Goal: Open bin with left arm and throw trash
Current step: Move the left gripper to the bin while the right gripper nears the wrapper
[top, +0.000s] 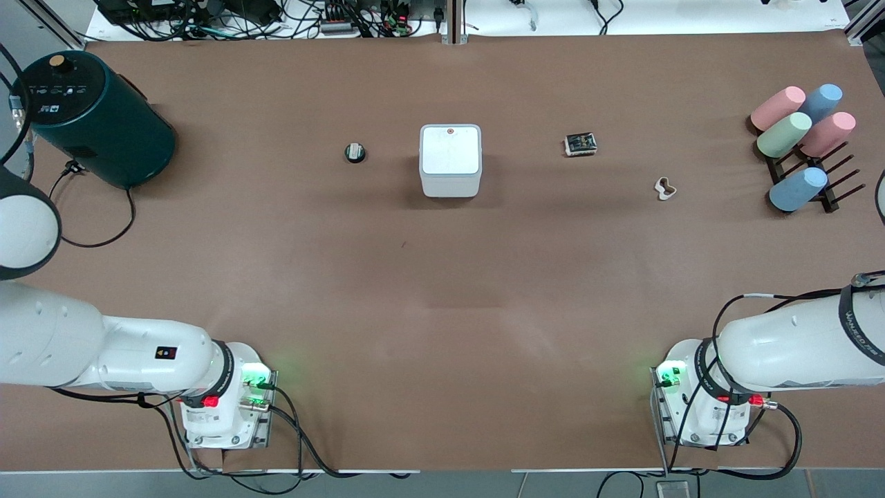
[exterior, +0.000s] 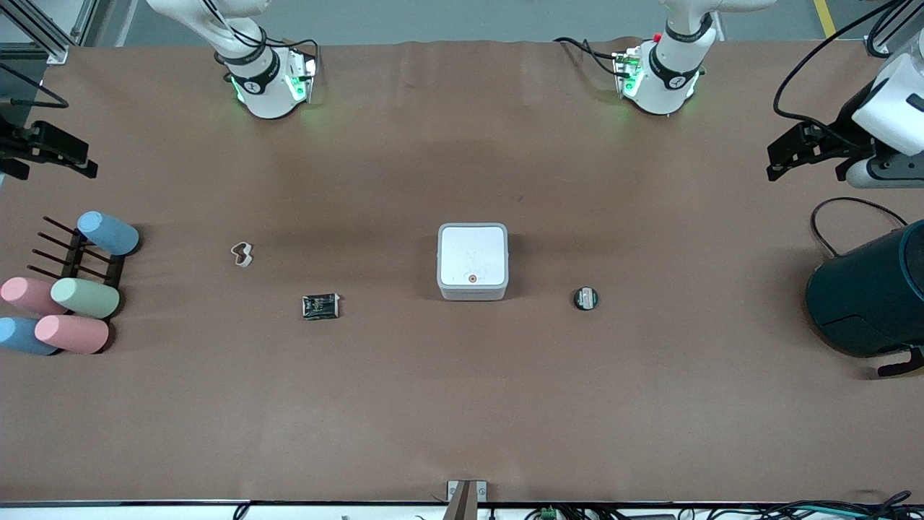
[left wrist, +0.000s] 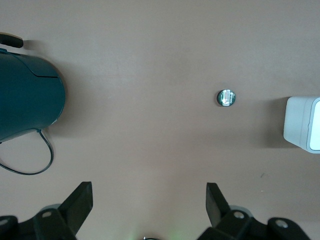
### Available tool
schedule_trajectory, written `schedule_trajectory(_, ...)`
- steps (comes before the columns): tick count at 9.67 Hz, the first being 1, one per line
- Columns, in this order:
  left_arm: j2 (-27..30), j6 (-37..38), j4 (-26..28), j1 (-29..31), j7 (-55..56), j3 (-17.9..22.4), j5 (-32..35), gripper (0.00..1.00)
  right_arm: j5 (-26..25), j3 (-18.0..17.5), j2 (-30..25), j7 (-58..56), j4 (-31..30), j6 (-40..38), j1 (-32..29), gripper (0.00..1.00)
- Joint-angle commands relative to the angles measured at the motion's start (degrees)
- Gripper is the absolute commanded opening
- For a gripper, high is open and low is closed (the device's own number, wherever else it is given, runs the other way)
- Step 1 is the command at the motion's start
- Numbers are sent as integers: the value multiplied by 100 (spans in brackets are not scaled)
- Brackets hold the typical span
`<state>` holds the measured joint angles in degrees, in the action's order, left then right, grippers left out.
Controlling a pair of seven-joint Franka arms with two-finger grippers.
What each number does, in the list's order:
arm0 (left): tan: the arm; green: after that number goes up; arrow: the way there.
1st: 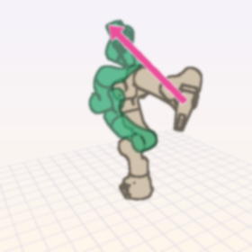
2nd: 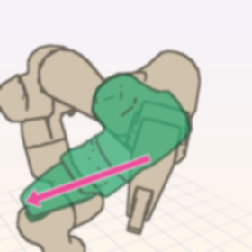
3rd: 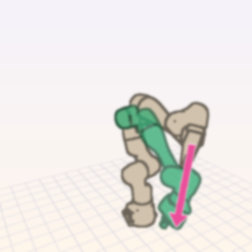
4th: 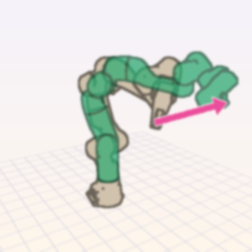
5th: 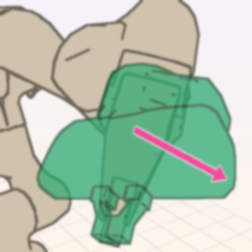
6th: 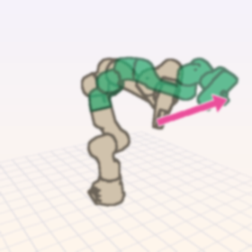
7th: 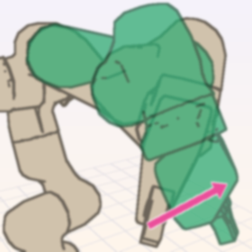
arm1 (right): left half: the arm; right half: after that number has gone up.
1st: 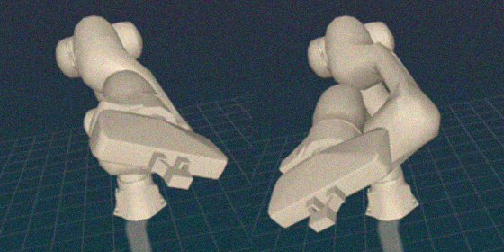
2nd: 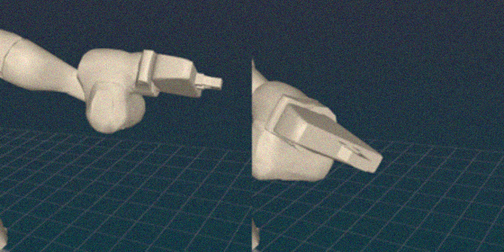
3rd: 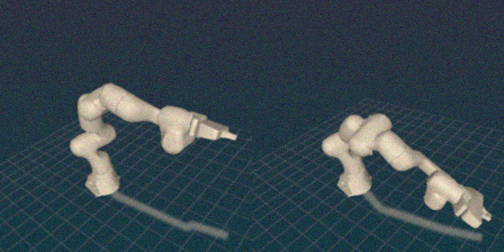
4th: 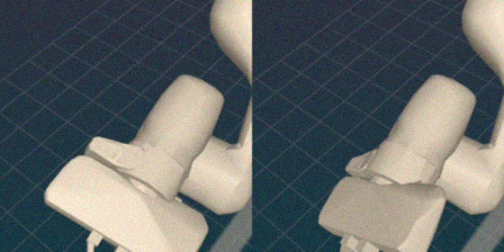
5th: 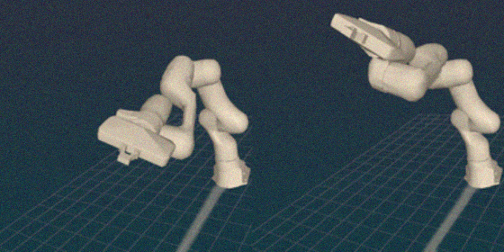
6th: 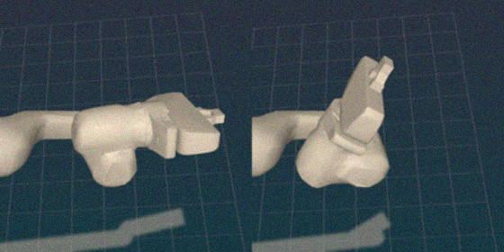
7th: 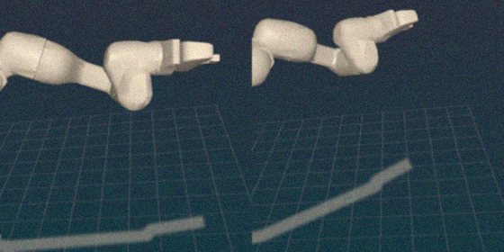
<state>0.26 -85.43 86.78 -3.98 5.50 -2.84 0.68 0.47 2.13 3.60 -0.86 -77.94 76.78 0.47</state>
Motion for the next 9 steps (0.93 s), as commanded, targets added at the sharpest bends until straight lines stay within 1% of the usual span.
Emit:
schedule_trajectory(1,-70,44,-162,12,-85,-6,2,100,-117,16,-79,147,-134,48,58,100)
schedule_trajectory(3,-70,44,-162,38,-111,-15,-41,100,-108,7,-79,174,-143,39,76,100)
schedule_trajectory(4,-70,61,-162,-32,-15,-24,-24,100,-100,7,-70,200,-361,82,93,100)
schedule_trajectory(5,-61,113,-135,-50,38,-50,-15,100,135,-10,-35,209,-632,370,59,100)
schedule_trajectory(6,-61,114,-135,-41,38,-59,-24,100,286,7,-44,209,-1122,930,58,100)
schedule_trajectory(8,-297,149,-118,-155,-66,-94,11,100,314,7,-26,200,-2090,2055,119,100)
schedule_trajectory(9,-412,219,-48,-207,-76,-199,-84,95,314,7,113,217,-2494,2678,181,100)
